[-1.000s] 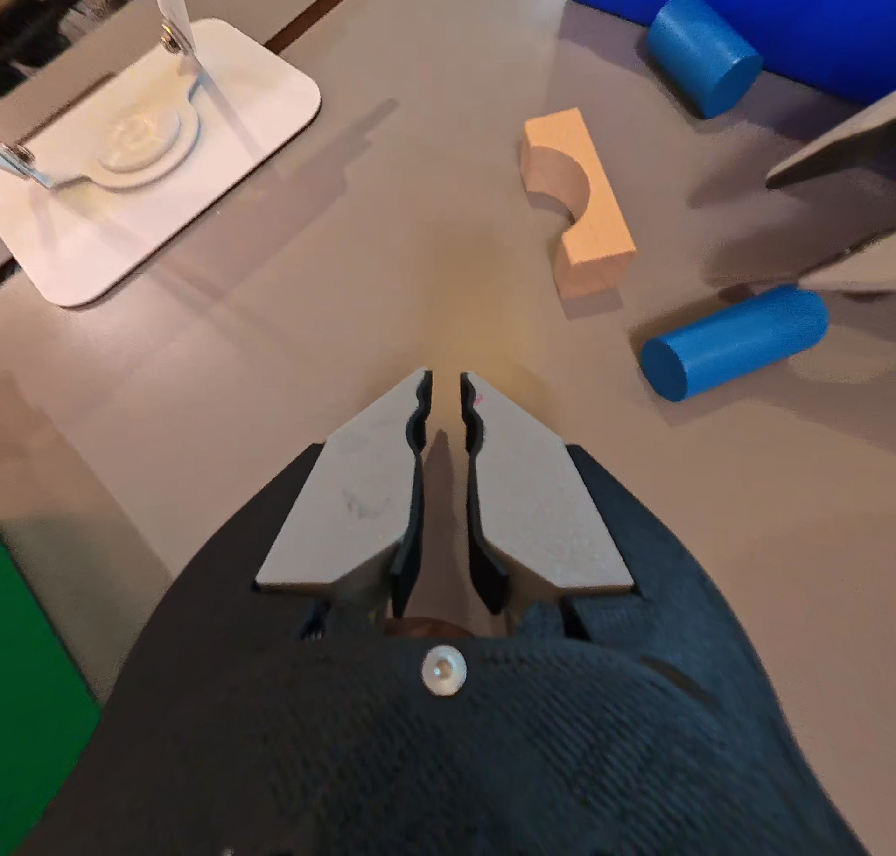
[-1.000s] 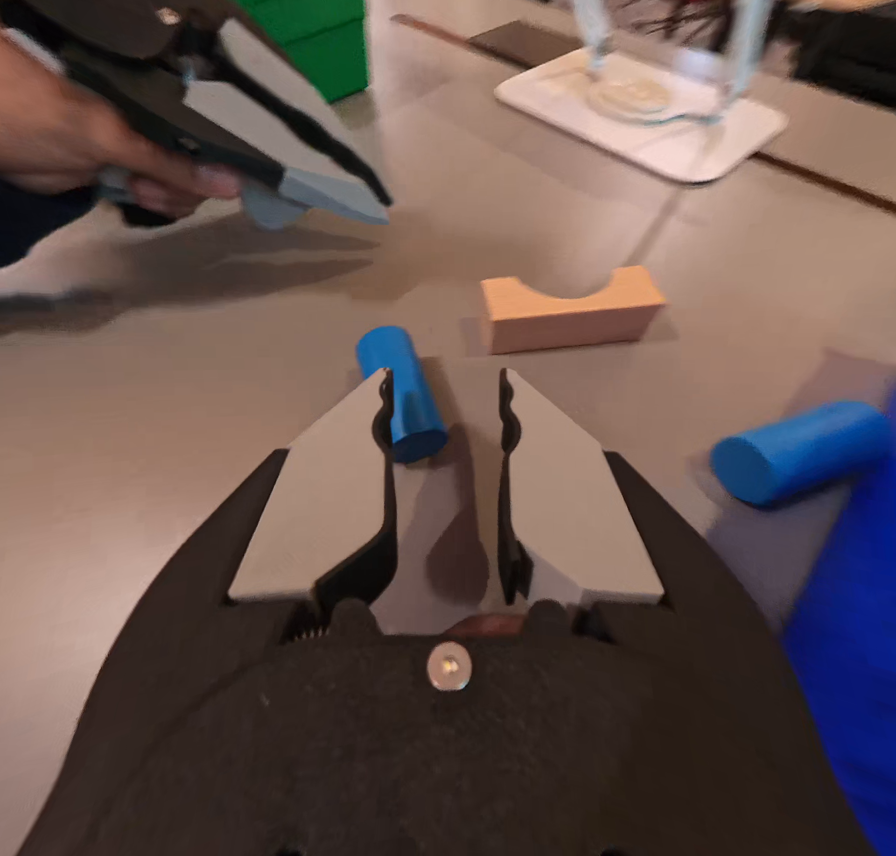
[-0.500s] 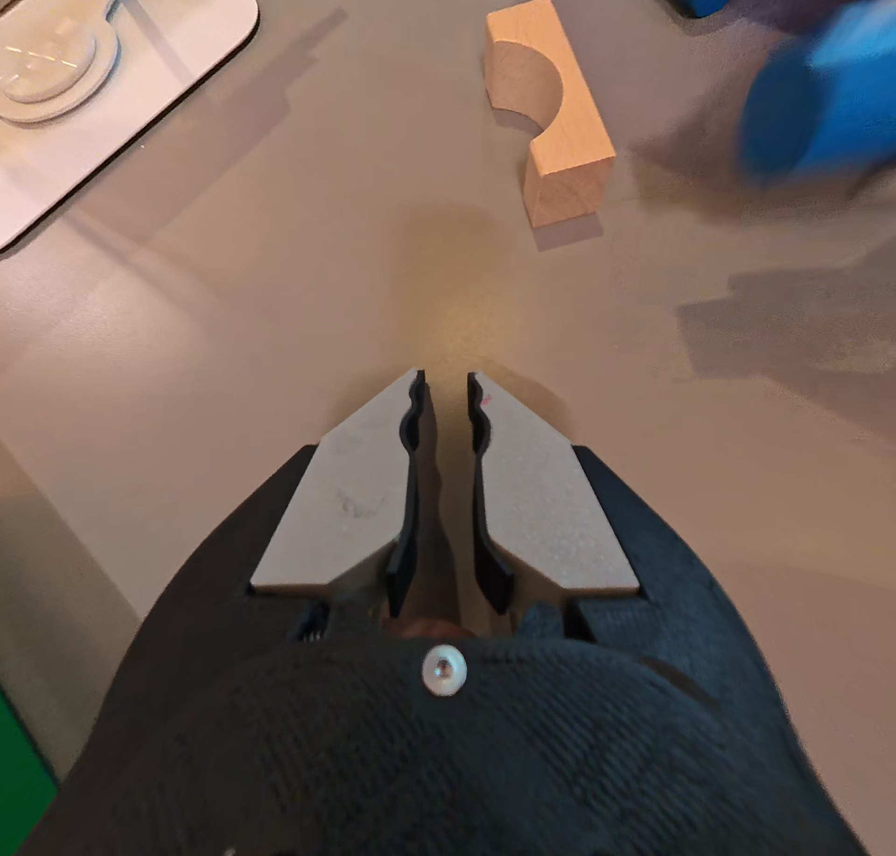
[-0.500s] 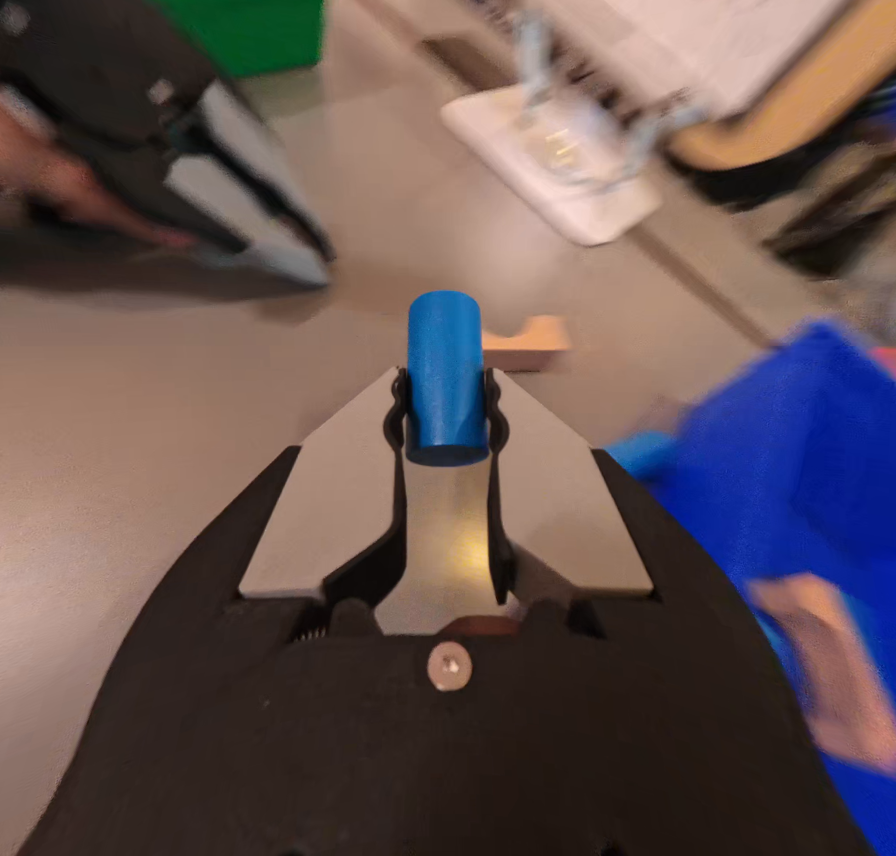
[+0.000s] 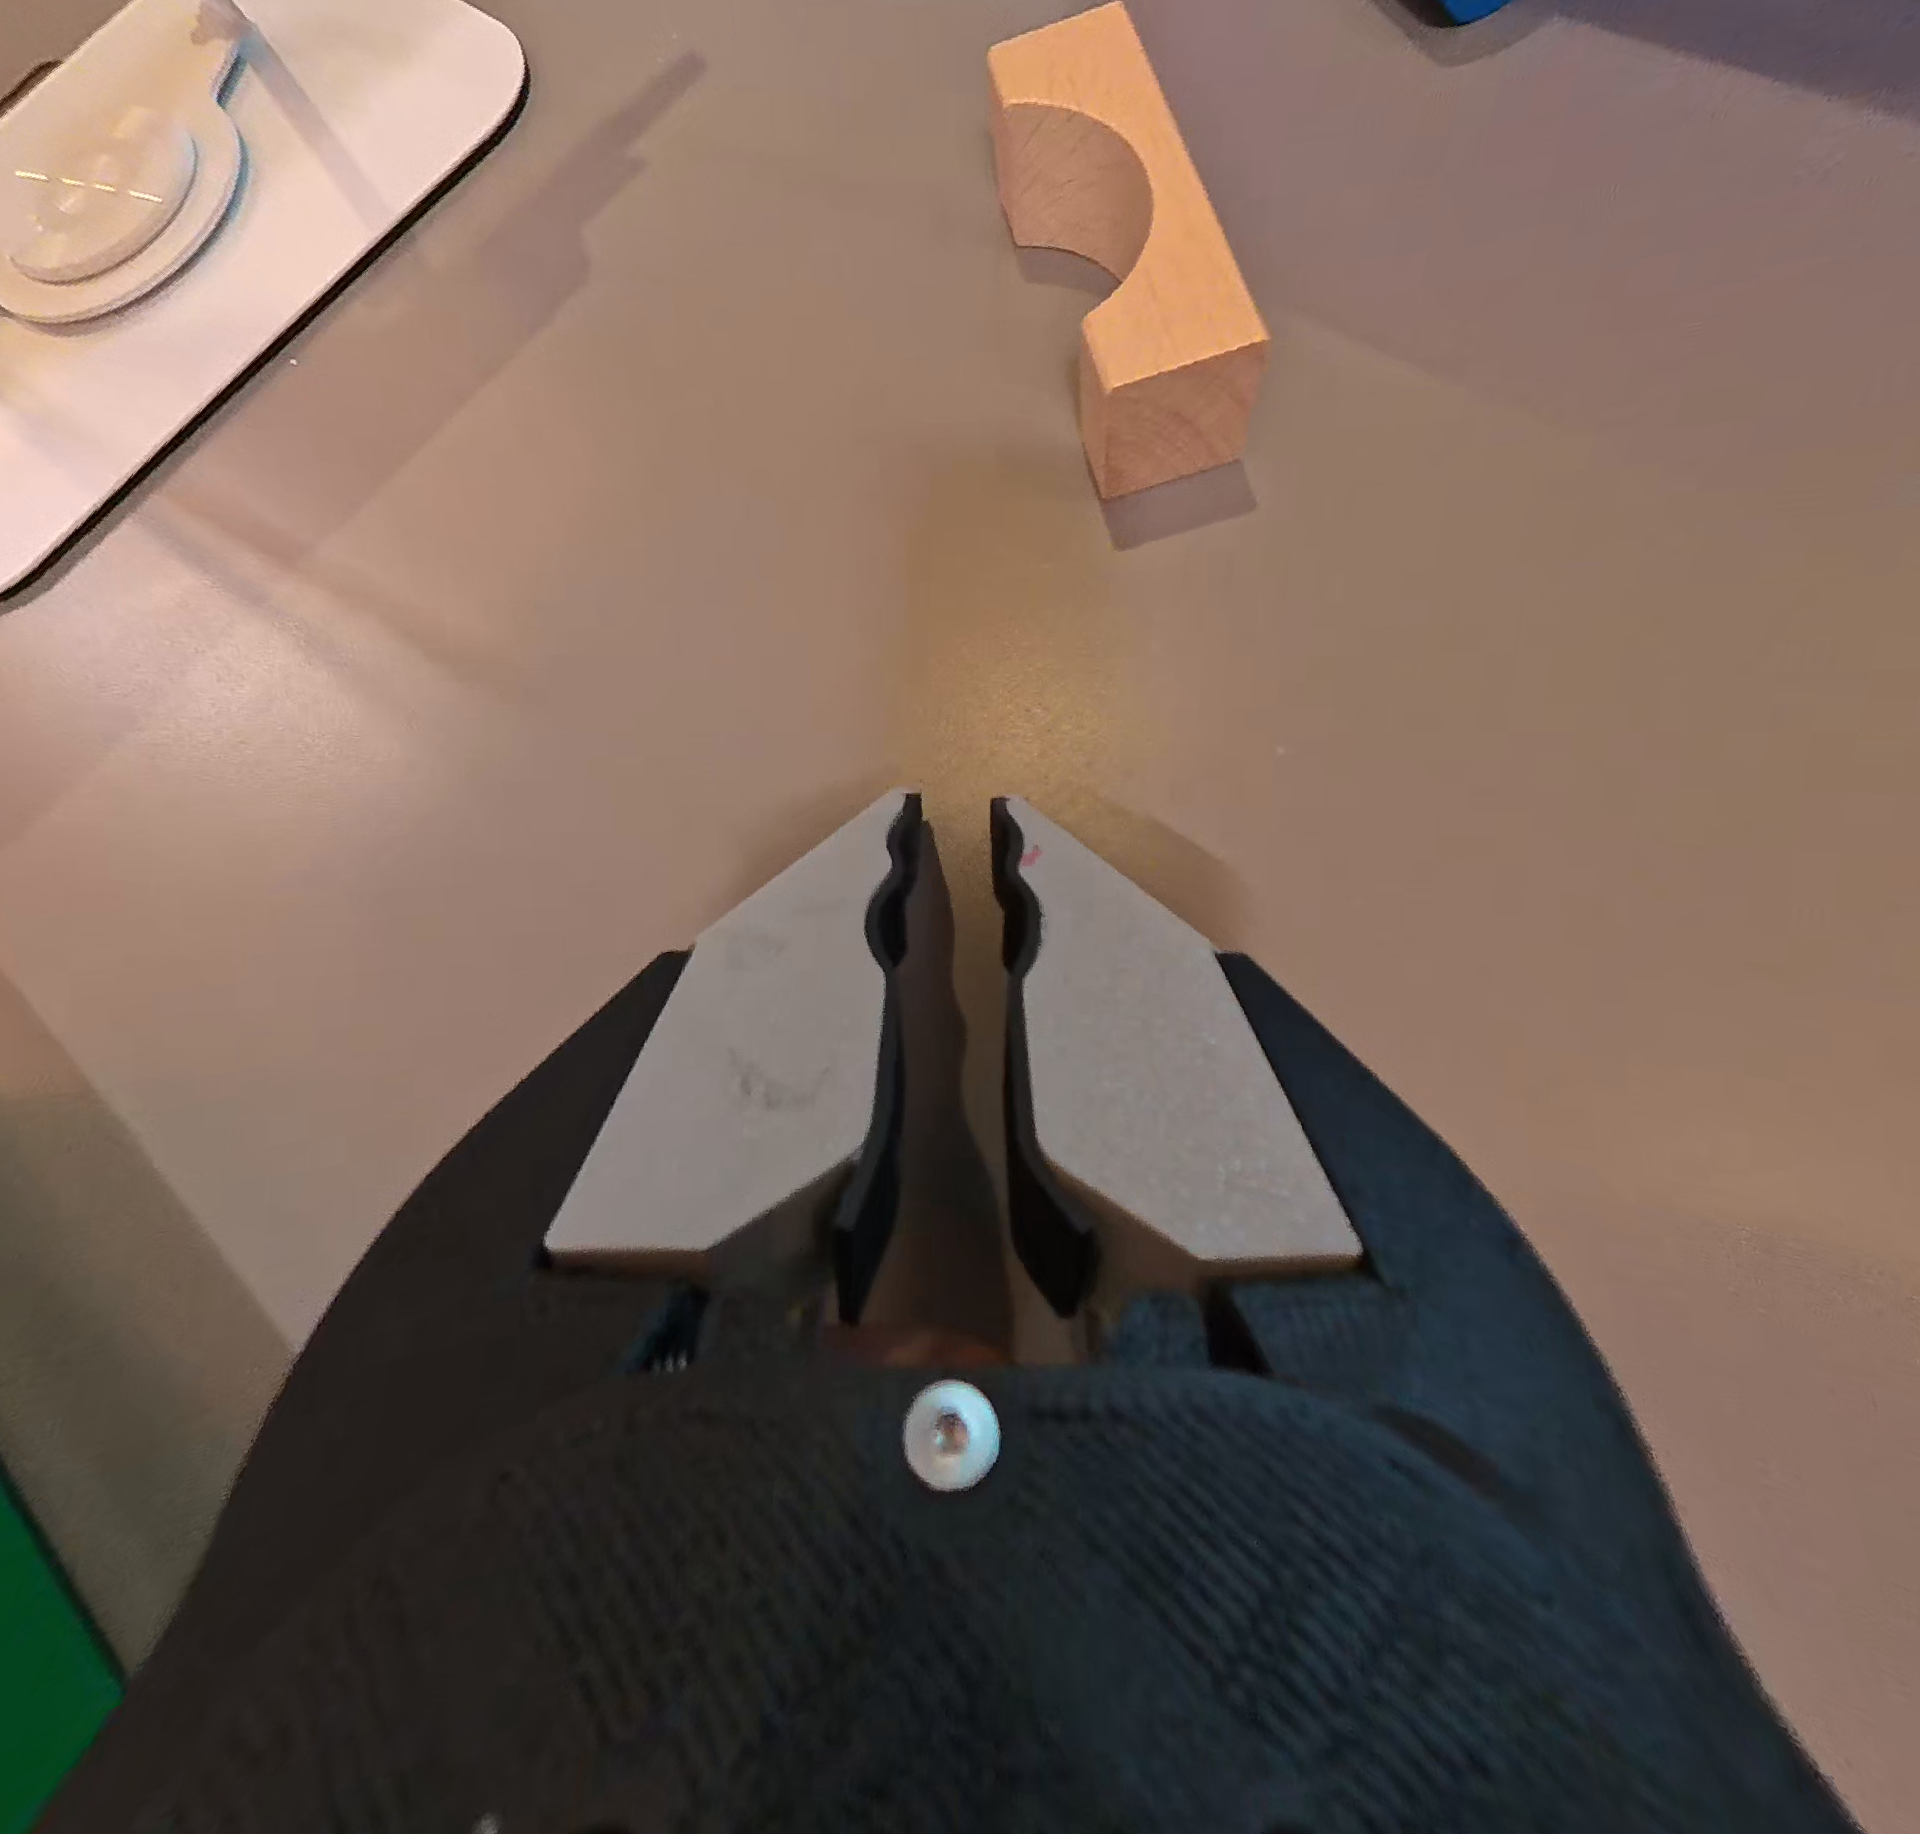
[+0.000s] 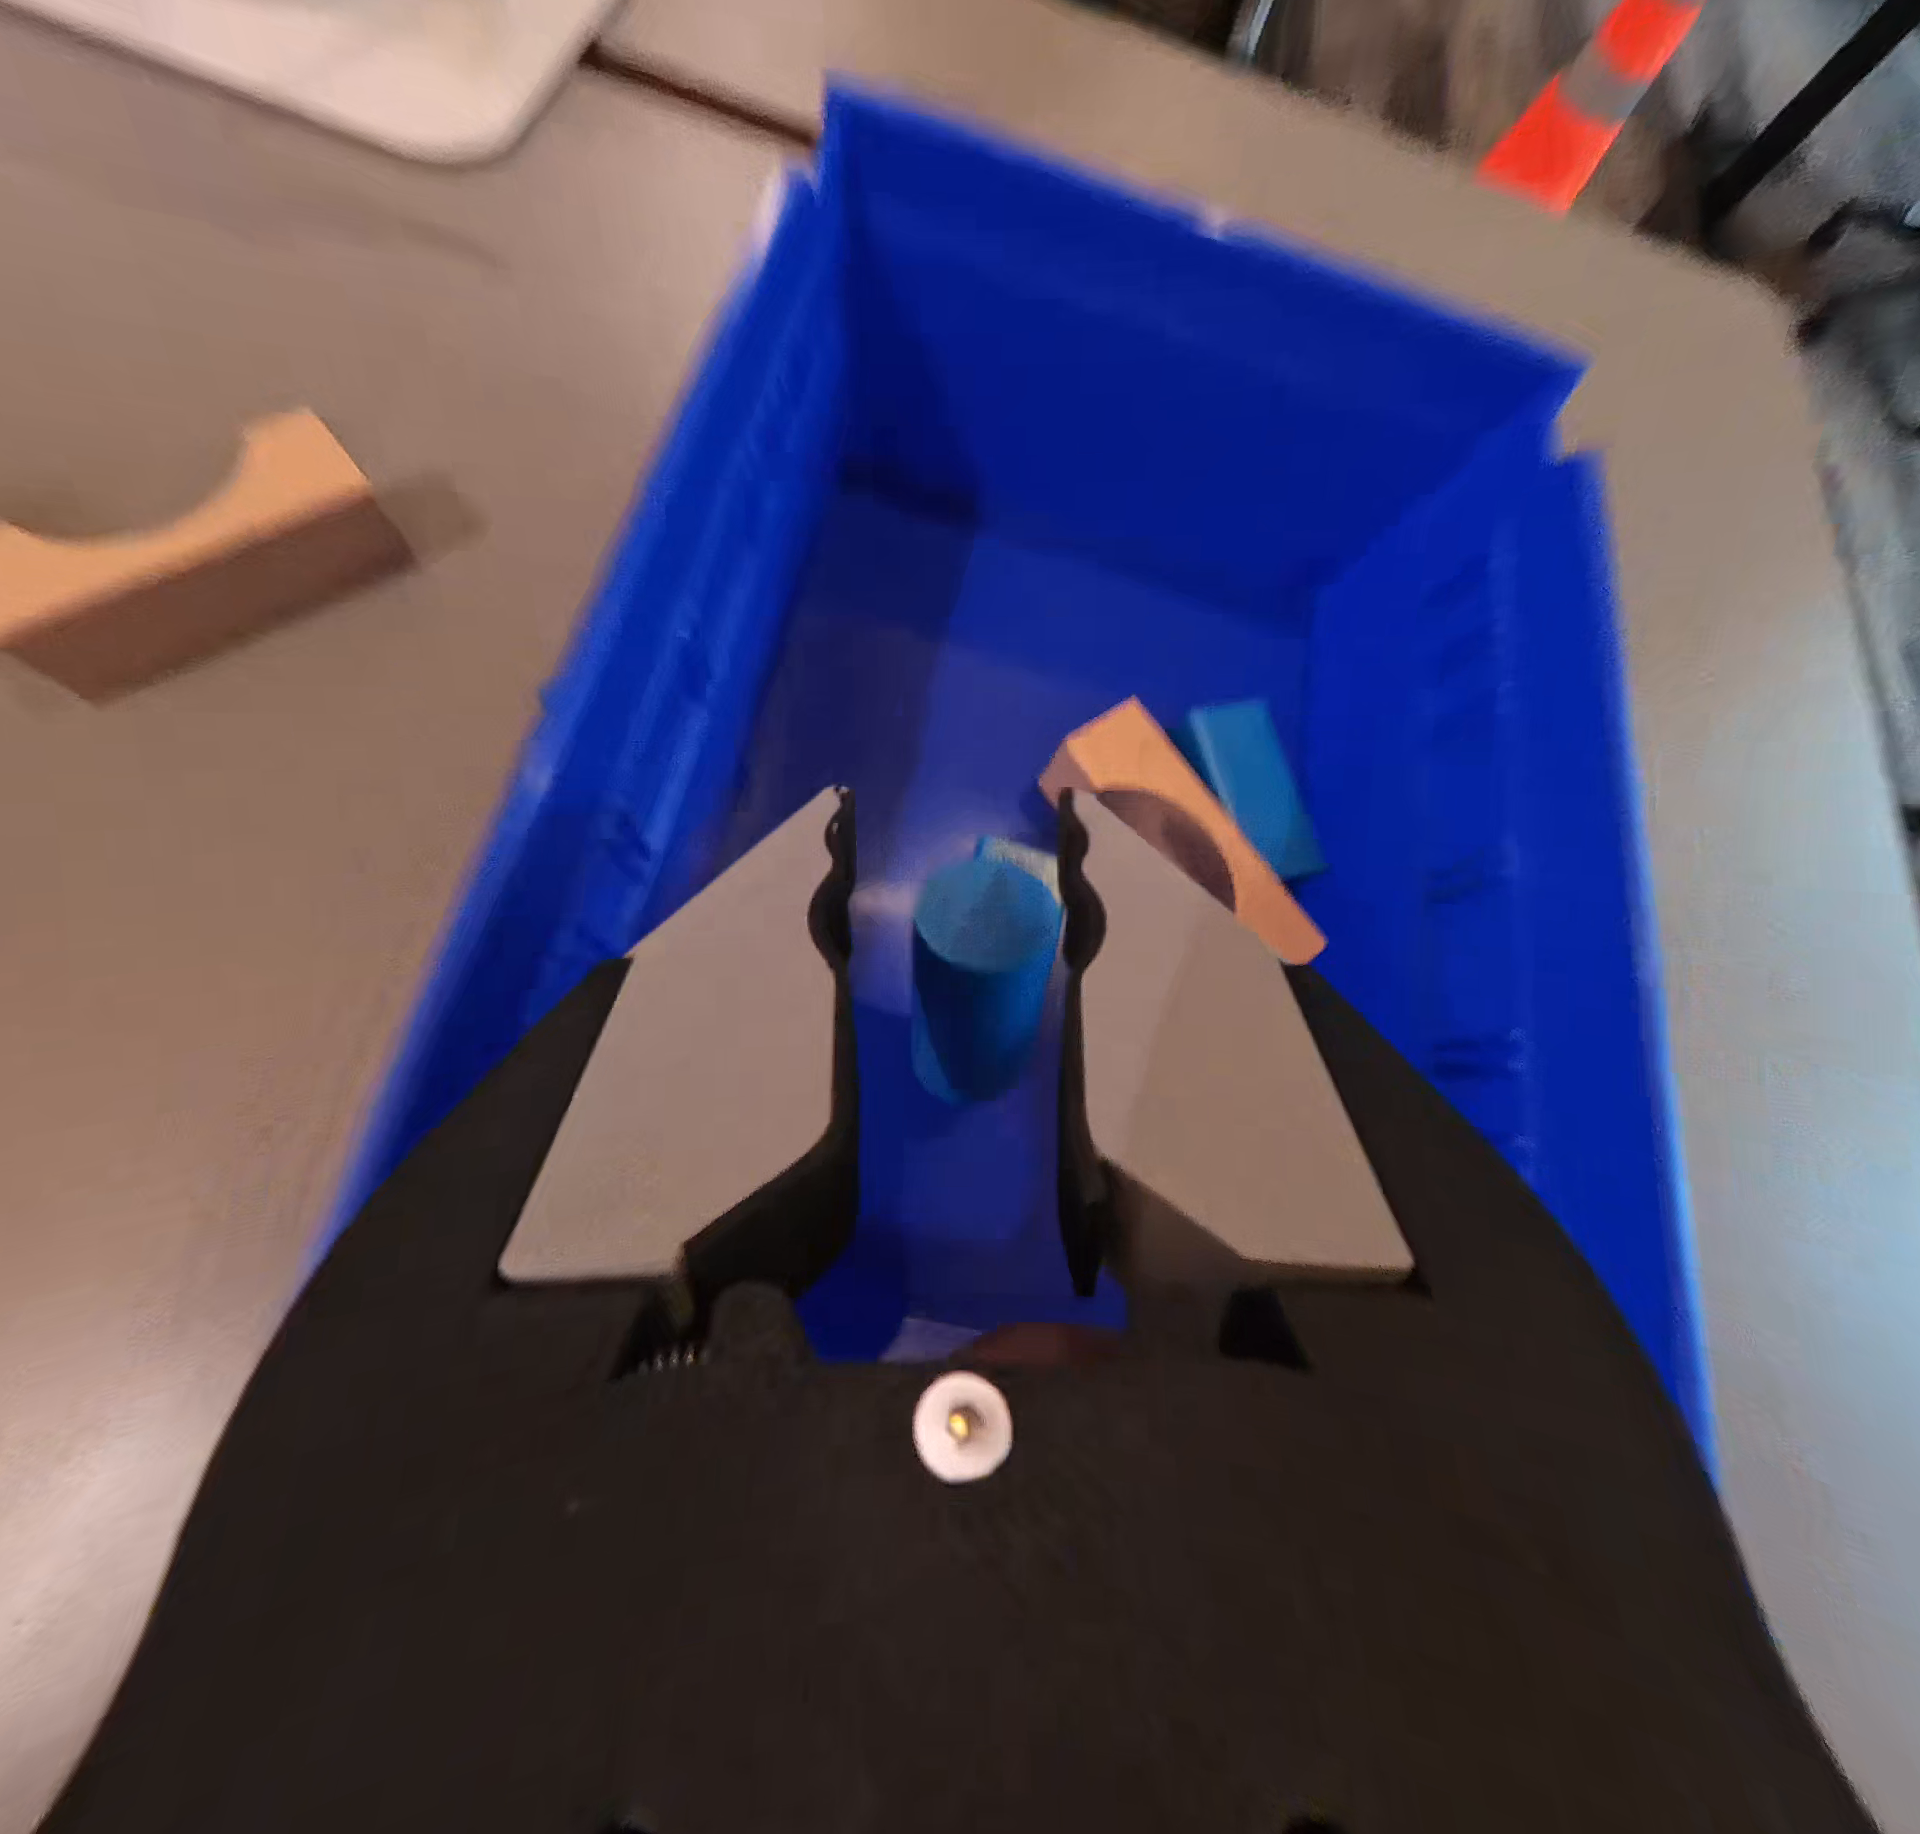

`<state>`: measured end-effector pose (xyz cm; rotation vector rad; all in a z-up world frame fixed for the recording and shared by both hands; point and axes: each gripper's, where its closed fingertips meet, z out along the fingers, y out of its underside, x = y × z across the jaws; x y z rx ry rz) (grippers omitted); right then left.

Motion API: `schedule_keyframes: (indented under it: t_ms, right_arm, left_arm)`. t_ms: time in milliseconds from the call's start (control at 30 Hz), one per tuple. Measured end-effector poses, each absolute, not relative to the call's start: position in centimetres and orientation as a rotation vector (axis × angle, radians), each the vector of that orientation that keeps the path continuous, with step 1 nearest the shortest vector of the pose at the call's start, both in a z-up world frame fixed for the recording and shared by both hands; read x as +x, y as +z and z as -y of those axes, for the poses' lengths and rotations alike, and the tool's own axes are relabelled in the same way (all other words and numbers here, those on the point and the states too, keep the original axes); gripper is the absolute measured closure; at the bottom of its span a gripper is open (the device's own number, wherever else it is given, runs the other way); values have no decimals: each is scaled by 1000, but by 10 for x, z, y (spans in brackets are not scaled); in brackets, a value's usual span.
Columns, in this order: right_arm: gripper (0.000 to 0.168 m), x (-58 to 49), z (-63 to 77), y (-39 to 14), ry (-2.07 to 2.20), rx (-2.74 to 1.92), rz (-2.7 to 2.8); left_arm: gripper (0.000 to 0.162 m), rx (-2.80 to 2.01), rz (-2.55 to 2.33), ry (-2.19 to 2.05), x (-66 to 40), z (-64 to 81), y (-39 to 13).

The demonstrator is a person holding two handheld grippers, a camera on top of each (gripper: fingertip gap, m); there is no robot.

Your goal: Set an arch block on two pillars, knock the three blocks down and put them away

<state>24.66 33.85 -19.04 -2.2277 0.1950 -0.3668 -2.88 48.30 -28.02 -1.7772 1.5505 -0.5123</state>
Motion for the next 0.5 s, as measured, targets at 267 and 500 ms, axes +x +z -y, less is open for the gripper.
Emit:
schedule_keyframes:
  t_ms: [267,500]
  right_arm:
    - [126,177,-367,-133,-356,-2137,9]
    - [122,72,-402,-182,-37,-2274,357]
  left_arm:
    - [151,-1776,-1550,-512,-29,-482,-280]
    - [151,-1773,-1551,-508,-29,-482,-281]
